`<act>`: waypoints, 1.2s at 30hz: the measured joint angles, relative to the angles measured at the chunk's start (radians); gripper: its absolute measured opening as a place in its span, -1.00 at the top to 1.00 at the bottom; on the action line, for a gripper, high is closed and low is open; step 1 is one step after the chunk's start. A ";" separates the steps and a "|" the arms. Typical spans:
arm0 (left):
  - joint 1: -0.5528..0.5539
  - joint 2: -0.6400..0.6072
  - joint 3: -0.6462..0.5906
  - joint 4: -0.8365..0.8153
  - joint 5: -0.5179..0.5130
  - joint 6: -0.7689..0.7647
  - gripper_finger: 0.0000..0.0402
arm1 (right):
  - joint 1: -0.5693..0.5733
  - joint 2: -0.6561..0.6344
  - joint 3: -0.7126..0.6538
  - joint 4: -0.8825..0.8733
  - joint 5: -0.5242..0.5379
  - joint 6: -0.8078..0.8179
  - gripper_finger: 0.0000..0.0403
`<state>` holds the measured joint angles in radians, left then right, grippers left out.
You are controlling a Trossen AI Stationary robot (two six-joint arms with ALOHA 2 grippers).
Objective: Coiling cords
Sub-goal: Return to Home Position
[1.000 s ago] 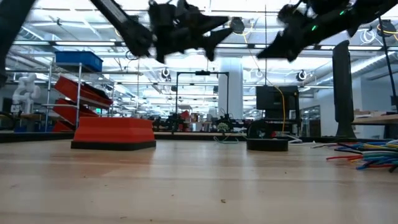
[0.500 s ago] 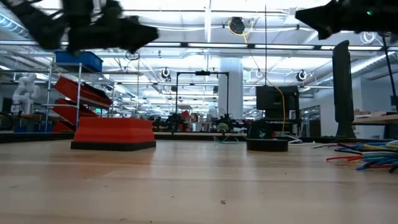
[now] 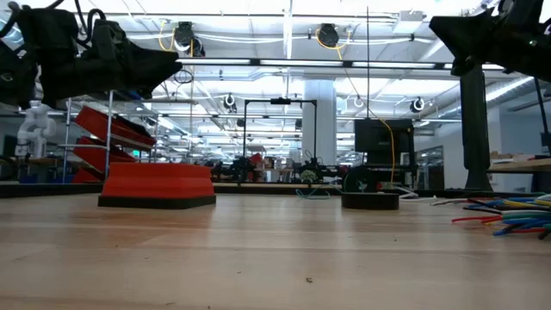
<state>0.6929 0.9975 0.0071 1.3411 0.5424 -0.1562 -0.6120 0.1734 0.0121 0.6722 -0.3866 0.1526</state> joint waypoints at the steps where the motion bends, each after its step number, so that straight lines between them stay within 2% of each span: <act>1: -0.001 0.001 0.000 -0.002 -0.001 0.012 0.15 | -0.002 -0.004 0.002 0.009 -0.003 -0.011 0.89; 7: 0.009 0.003 0.000 -0.022 -0.024 0.010 0.15 | -0.004 -0.006 0.001 -0.093 0.098 -0.021 0.89; 11: 0.008 0.002 0.000 -0.023 -0.023 0.013 0.15 | -0.004 -0.005 0.001 -0.151 0.097 -0.020 0.89; 36: 0.008 0.003 0.000 -0.024 -0.027 0.011 0.15 | -0.004 0.002 0.001 -0.155 0.096 -0.019 0.89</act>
<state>0.7010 1.0000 0.0067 1.3170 0.5152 -0.1452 -0.6155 0.1749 0.0132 0.5173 -0.2909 0.1341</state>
